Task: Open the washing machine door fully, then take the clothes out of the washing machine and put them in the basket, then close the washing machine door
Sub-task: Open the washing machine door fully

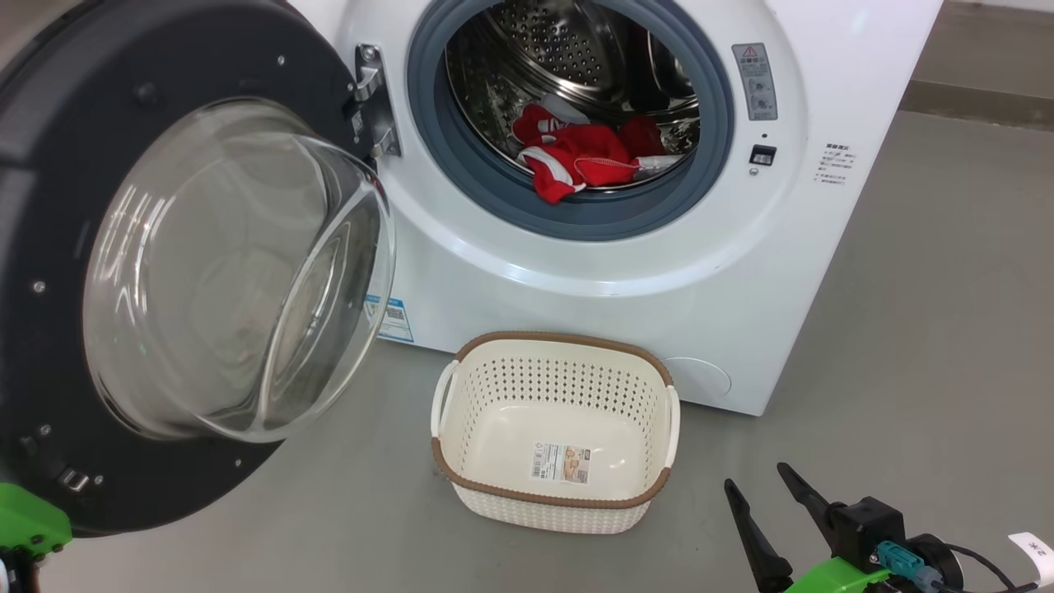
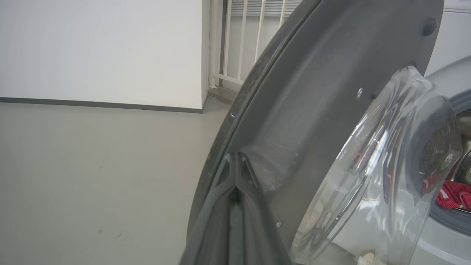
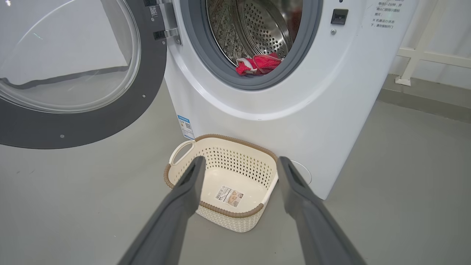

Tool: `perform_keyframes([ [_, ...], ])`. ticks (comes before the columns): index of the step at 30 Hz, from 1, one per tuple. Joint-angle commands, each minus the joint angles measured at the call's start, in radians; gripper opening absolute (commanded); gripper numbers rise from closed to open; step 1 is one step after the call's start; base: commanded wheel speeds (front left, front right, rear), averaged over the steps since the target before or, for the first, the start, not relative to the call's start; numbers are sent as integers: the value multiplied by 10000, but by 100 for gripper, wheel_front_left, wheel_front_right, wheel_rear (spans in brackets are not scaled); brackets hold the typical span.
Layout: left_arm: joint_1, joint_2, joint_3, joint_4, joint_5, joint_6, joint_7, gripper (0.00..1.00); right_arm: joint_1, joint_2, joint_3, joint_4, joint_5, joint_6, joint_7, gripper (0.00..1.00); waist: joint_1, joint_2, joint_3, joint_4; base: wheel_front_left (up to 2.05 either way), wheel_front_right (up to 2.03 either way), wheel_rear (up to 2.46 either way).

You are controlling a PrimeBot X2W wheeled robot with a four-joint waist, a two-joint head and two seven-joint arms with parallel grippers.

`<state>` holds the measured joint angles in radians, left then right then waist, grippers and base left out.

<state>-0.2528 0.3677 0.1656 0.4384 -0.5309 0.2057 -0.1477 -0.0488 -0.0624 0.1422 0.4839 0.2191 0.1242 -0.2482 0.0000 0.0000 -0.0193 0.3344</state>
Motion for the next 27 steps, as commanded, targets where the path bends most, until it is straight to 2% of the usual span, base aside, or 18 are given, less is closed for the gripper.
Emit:
perform_keyframes([
  [1,-477,548,447,-68,-151,-45,-88,0,-361,-39,237,-185,58,65,-136,100,0,0,-40,-30,0,0,0],
  [9,-143,466,488,-526,-346,-177,-170,0,-357,43,174,-96,114,65,-136,100,0,0,-318,-224,0,0,0],
  [10,-41,451,495,-708,-351,-162,-176,22,-342,55,159,-99,131,65,-136,100,0,0,-360,-258,0,0,0],
  [11,73,439,497,-917,-341,-132,-174,48,-324,65,152,-99,147,65,-136,100,0,0,-406,-296,0,0,0],
  [12,189,430,494,-1148,-330,-109,-166,100,-308,75,148,-104,163,65,-136,100,0,0,-447,-337,0,0,0],
  [19,1172,316,397,-3333,-97,230,-43,100,-255,114,96,-279,294,65,-136,100,0,0,-651,-807,0,0,0],
  [23,1456,16,189,-4519,-183,88,-230,100,-328,118,69,-475,445,65,-136,100,0,0,-592,-1096,0,0,0],
  [27,1648,-151,-106,-4953,-209,-107,-300,100,-441,119,-128,-572,389,65,-136,100,0,0,-494,-1446,0,0,0],
])
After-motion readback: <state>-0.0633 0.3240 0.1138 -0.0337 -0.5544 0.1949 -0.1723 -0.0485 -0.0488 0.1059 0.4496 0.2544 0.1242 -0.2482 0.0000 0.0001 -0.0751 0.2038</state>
